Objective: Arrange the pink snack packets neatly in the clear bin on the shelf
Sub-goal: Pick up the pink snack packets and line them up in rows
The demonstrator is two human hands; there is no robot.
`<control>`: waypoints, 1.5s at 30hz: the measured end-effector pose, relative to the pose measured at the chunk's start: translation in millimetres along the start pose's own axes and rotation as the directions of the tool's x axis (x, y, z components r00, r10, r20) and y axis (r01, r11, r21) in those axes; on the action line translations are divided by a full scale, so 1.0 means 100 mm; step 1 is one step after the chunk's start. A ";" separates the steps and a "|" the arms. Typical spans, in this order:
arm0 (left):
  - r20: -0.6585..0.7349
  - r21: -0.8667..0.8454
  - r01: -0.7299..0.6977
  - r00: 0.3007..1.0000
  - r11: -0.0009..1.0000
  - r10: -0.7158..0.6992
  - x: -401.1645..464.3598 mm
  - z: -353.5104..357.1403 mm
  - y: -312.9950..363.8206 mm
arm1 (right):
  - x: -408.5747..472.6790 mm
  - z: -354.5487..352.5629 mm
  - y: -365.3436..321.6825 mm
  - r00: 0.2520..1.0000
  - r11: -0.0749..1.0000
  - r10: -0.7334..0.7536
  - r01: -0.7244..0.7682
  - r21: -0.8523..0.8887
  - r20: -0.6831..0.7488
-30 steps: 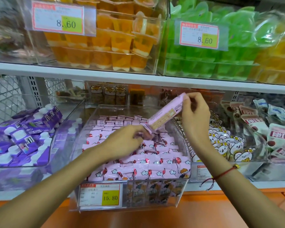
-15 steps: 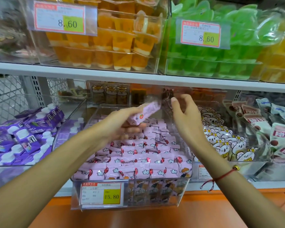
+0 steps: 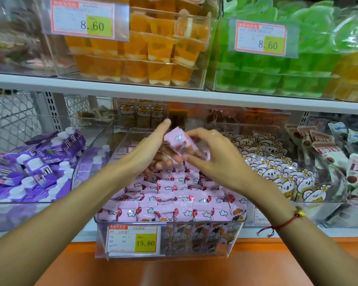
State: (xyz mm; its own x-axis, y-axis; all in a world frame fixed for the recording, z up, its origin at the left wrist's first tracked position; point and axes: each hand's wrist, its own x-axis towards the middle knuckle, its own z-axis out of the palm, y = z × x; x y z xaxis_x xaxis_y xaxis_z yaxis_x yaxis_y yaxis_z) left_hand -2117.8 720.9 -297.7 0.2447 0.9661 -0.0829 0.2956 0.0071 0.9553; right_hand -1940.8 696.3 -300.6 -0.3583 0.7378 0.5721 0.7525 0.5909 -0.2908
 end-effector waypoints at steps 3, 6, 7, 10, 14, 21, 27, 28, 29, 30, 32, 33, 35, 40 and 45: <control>-0.170 -0.045 -0.128 0.978 0.991 0.118 0.01 0.07 -0.09 | 0.02 -0.05 0.05 0.972 0.972 0.184 -0.158 0.172 -0.149; -0.110 0.376 -0.279 0.934 0.884 0.341 0.02 0.17 -0.22 | 0.04 -0.11 0.12 0.892 0.880 0.392 -0.292 0.374 -0.225; -0.024 0.485 -0.312 0.929 0.817 0.369 0.03 0.20 -0.25 | 0.04 -0.12 0.15 0.872 0.845 0.441 -0.325 0.425 -0.210; 0.176 0.676 -0.363 0.924 0.641 0.338 0.08 0.27 -0.28 | 0.02 -0.12 0.22 0.836 0.809 0.514 -0.397 0.434 -0.193; 0.316 0.819 -0.392 0.918 0.419 0.241 0.10 0.28 -0.30 | 0.00 -0.08 0.24 0.841 0.856 0.485 -0.400 0.327 -0.239; 0.324 0.855 -0.382 0.921 0.351 0.215 0.06 0.23 -0.25 | -0.01 -0.06 0.25 0.945 0.943 0.328 -0.326 0.072 -0.011; 0.333 0.835 -0.390 0.919 0.387 0.209 0.06 0.22 -0.25 | 0.04 -0.18 0.29 0.964 0.928 0.267 -0.253 -0.272 0.013; 0.332 0.836 -0.390 0.920 0.387 0.209 0.06 0.22 -0.25 | 0.04 -0.14 0.27 0.974 0.926 0.223 -0.196 -0.322 0.048; 0.330 0.836 -0.387 0.921 0.389 0.208 0.06 0.23 -0.25 | 0.03 -0.09 0.25 0.978 0.916 0.187 -0.139 -0.376 0.094; 0.326 0.835 -0.384 0.922 0.394 0.207 0.06 0.22 -0.26 | 0.03 -0.04 0.24 0.975 0.896 0.166 -0.085 -0.437 0.151; 0.321 0.830 -0.380 0.924 0.408 0.207 0.06 0.22 -0.26 | 0.03 0.01 0.23 0.941 0.842 0.178 0.006 -0.539 0.288; 0.320 0.828 -0.379 0.924 0.414 0.207 0.05 0.22 -0.26 | 0.03 0.02 0.23 0.917 0.828 0.203 0.028 -0.560 0.344; 0.319 0.823 -0.379 0.925 0.424 0.207 0.05 0.22 -0.26 | 0.03 0.04 0.23 0.876 0.824 0.248 0.034 -0.565 0.413; 0.301 0.806 -0.380 0.923 0.453 0.238 0.05 0.25 -0.24 | 0.07 -0.05 0.25 0.897 0.874 0.238 -0.031 -0.485 0.372; 0.342 0.744 -0.480 0.871 0.465 0.352 0.03 0.41 -0.26 | 0.07 -0.32 0.42 0.962 0.891 0.253 -0.190 -0.411 0.104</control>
State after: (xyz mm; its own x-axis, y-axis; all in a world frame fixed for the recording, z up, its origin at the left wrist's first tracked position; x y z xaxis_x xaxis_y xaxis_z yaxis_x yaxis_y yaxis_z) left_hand -2087.3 713.4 -334.6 0.6332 0.7558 0.1668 0.7071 -0.6526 0.2723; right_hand -1893.9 716.3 -284.2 -0.2115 0.8932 0.3967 0.9663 0.2521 -0.0524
